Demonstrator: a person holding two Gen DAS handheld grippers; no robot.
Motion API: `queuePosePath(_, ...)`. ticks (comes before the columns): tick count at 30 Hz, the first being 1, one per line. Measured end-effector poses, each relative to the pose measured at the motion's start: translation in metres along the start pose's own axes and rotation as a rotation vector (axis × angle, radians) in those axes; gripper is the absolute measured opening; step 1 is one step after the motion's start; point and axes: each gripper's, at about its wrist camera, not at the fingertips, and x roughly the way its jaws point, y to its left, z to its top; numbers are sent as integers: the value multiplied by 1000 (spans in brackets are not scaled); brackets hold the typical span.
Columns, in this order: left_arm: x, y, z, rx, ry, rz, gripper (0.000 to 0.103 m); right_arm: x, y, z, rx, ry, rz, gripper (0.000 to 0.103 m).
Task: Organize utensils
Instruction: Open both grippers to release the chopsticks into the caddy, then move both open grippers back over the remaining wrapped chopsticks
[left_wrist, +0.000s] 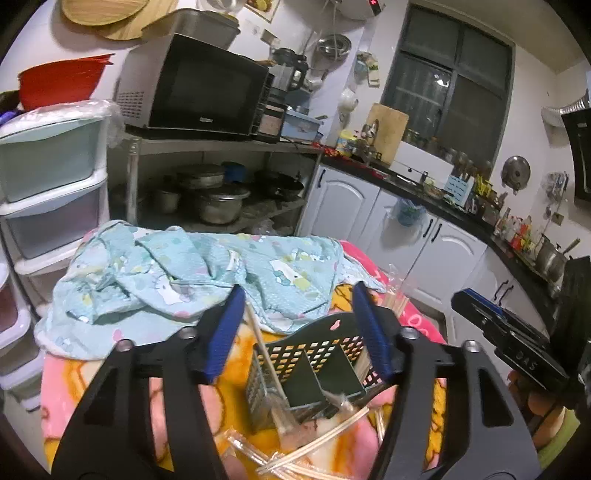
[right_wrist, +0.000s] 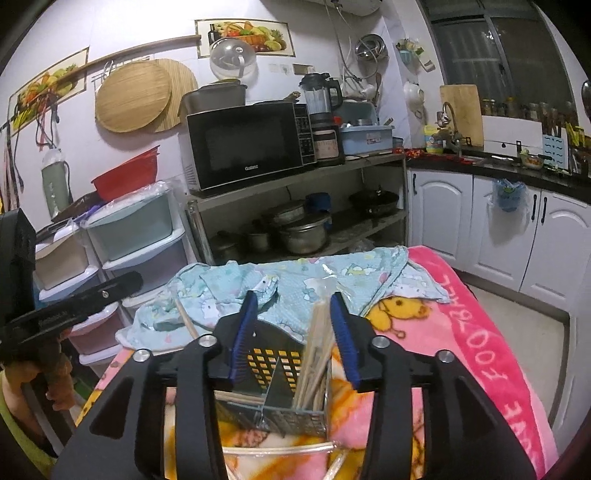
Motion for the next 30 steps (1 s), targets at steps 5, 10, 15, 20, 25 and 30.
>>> queuePosePath(5, -16, 7, -2, -8, -29, 35, 82, -14, -2, -3, 0, -4, -7, 49)
queuePosePath(10, -30, 14, -6, -28, -38, 58, 92, -24, -4, -8, 5, 2, -12, 54)
queuePosePath(15, -40, 19, -13, -46, -37, 68, 92, -30, -5, -9, 6, 1, -15, 58)
queuePosePath(20, -47, 22, -22, -48, -28, 75, 92, -35, -5, -14, 5, 11, -16, 61)
queuePosePath(25, -49, 25, -32, -58, -6, 79, 92, -42, -3, -21, 2, 25, -16, 61)
queuePosePath(30, -48, 27, -42, -68, 20, 76, 92, -44, 0, -25, -7, 35, -13, 61)
